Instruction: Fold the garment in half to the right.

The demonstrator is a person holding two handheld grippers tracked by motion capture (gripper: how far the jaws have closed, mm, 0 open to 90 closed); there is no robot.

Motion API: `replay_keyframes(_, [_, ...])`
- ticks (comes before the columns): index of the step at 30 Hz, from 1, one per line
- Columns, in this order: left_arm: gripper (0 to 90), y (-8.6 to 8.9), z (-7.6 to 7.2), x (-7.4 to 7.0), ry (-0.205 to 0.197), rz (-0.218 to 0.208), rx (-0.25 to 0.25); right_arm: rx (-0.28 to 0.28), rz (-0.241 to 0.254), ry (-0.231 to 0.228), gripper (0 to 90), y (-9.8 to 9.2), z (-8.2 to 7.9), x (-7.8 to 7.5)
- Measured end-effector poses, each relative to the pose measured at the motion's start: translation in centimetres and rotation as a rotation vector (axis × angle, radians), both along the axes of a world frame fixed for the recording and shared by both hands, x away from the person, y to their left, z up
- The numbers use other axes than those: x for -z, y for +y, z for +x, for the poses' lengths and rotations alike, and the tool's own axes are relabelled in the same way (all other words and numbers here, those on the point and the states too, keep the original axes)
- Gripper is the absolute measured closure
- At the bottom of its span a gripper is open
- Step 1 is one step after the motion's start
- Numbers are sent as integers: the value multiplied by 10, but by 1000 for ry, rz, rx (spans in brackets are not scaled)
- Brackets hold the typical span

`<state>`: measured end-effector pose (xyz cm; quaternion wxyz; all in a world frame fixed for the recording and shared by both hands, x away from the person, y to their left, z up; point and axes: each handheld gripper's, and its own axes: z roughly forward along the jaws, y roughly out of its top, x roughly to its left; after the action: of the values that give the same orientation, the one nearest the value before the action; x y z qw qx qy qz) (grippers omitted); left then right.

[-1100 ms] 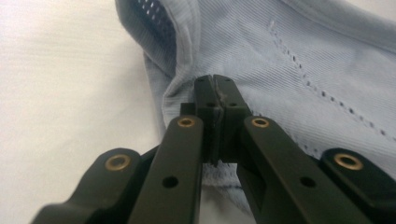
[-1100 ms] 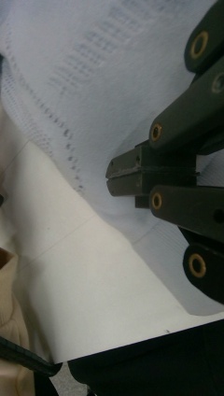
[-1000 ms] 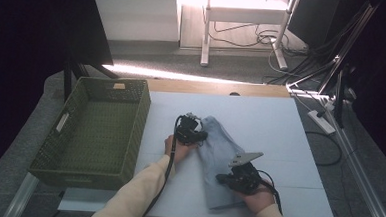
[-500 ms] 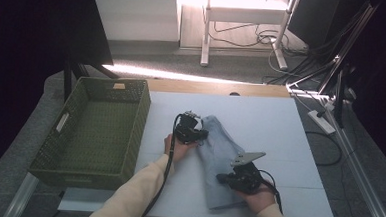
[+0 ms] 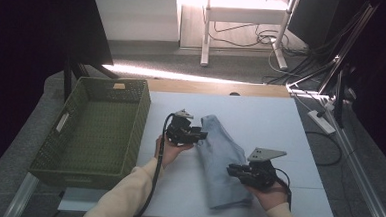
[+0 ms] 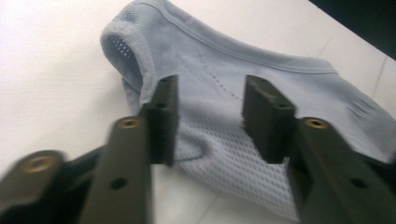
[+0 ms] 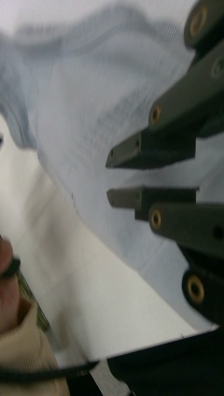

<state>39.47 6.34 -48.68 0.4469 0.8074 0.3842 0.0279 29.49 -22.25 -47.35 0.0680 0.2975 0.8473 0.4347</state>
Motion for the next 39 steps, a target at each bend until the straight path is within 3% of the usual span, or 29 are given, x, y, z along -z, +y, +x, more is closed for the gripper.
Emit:
replay_keyframes(3, [426, 3, -10, -3, -19, 13, -23, 28, 0, -9, 669, -7, 2, -2])
replay_keyframes(7, [381, 6, -20, -6, -25, 6, -10, 72, -27, -31, 555, -17, 1, -1])
replay_keyframes(11, [337, 9, -30, -8, -37, 17, 6, 104, -50, -42, 494, -22, 2, 0])
replay_keyframes(23, [301, 27, -55, -12, -58, 13, 12, 135, -97, -35, 468, -35, -3, 4])
replay_keyframes(35, [294, 41, -53, -8, -46, -3, -29, 137, -112, -25, 462, -35, -3, 7])
replay_keyframes(39, [294, 40, -55, -6, -46, 13, -21, 142, -123, -28, 462, -36, -3, 7])
